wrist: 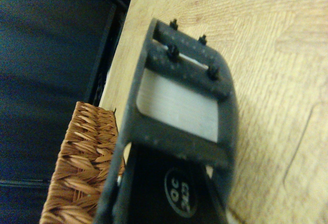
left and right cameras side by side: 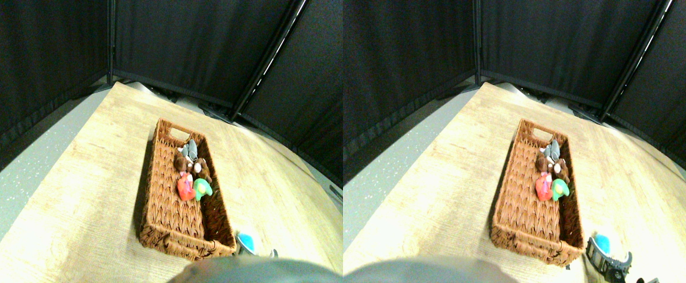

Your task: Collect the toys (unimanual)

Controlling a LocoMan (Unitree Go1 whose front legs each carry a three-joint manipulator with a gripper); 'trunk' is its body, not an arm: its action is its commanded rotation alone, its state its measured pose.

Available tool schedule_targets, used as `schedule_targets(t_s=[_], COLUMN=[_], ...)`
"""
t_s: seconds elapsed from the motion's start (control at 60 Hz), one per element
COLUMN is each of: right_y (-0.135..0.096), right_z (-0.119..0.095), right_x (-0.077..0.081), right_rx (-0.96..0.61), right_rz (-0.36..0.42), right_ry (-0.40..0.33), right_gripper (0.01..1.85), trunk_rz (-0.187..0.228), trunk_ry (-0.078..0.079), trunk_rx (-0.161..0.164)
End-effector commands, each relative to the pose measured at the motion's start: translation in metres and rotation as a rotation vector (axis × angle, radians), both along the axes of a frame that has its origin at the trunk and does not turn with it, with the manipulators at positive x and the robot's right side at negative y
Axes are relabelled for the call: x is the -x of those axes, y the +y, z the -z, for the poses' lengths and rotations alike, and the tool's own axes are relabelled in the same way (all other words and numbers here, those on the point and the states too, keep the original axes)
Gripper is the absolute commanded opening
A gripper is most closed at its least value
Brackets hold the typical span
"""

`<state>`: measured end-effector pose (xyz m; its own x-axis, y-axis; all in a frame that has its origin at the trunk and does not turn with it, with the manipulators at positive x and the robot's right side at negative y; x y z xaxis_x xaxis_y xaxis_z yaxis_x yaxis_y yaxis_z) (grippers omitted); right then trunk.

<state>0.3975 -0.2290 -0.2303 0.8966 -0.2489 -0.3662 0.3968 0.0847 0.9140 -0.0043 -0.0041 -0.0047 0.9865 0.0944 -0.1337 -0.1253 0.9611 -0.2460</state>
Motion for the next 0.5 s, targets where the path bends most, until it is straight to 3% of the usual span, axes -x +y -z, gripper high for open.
schedule_targets(t_s=[0.017,0.1,0.317,0.417,0.467,0.5], right_y=[-0.005,-0.011,-0.02,-0.021,-0.02,-0.017], right_z=[0.006,0.016,0.025,0.025,0.024,0.021], right_x=[-0.005,-0.01,-0.015,-0.016,-0.017,-0.017], right_rx=[-0.017,-0.021,-0.046,-0.055,-0.046,-0.03], right_rz=[0.019,0.054,0.104,0.118,0.142,0.161], right_ry=[-0.016,-0.003,-0.003,-0.018,-0.019,-0.029], right_gripper=[0.83,0.75,0.79,0.68,0.46,0.12], trunk_rz=[-0.014,-0.014,-0.01,-0.007,-0.005,-0.004], trunk_ry=[0.021,0.023,0.023,0.02,0.02,0.02], trunk_rx=[0.021,0.02,0.011,0.008,0.006,0.005])
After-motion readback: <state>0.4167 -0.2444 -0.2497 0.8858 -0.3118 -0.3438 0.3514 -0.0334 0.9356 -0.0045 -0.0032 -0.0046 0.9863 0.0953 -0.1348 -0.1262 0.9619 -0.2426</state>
